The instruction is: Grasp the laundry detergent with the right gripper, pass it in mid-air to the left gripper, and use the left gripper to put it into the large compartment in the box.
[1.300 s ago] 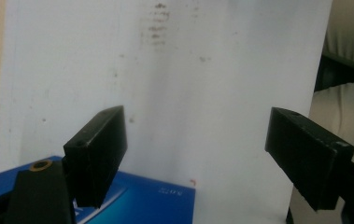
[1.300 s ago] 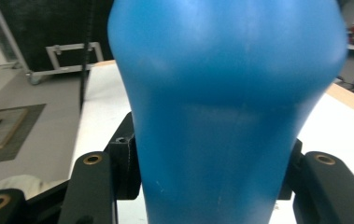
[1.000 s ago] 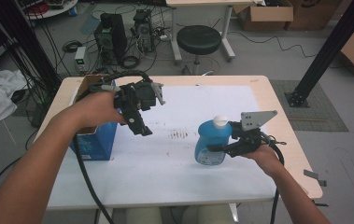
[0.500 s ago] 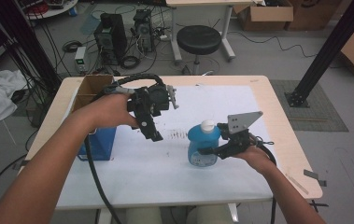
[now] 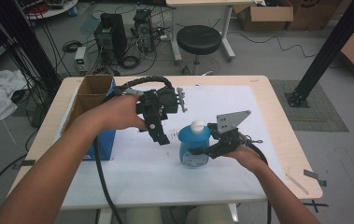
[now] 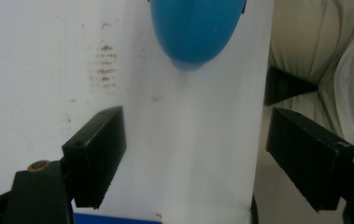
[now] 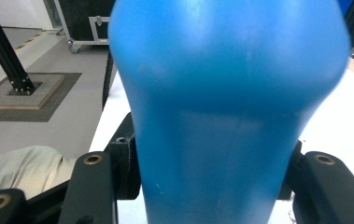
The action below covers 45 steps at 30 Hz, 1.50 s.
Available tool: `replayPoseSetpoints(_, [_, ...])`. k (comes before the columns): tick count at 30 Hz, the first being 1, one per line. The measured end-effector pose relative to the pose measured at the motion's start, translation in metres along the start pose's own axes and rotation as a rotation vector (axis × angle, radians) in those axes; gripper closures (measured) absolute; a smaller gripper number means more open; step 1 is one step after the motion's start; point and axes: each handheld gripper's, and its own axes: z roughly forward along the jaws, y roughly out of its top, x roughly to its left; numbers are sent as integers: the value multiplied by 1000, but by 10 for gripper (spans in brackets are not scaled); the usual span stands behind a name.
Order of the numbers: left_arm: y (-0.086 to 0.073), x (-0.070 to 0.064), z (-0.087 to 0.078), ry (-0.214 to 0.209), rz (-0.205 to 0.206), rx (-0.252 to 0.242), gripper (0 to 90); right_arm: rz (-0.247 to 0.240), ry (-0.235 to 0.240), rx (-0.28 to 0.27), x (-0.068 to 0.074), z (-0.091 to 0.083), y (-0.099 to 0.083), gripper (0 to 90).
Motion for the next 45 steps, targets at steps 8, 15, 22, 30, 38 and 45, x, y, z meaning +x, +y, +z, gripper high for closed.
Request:
replayPoseSetpoints(8, [9,0,4,-7,18,-13,206,2,16,-7,-1,13,2,442])
replayPoseSetpoints(15, [14,-1,7,-6,33,-14,201,-3,24,4,-2,23,5,441])
replayPoseSetpoints(22, [18,-1,10,-9,39,-19,201,-9,27,6,-1,28,9,441])
replayPoseSetpoints(30, [24,-1,15,-7,50,-27,202,-14,27,9,1,32,12,441])
replayPoseSetpoints(38, [29,-1,26,-6,58,-23,203,-10,20,6,1,32,15,441])
replayPoseSetpoints(45, [31,0,34,-3,61,-15,204,-3,21,6,0,33,16,441])
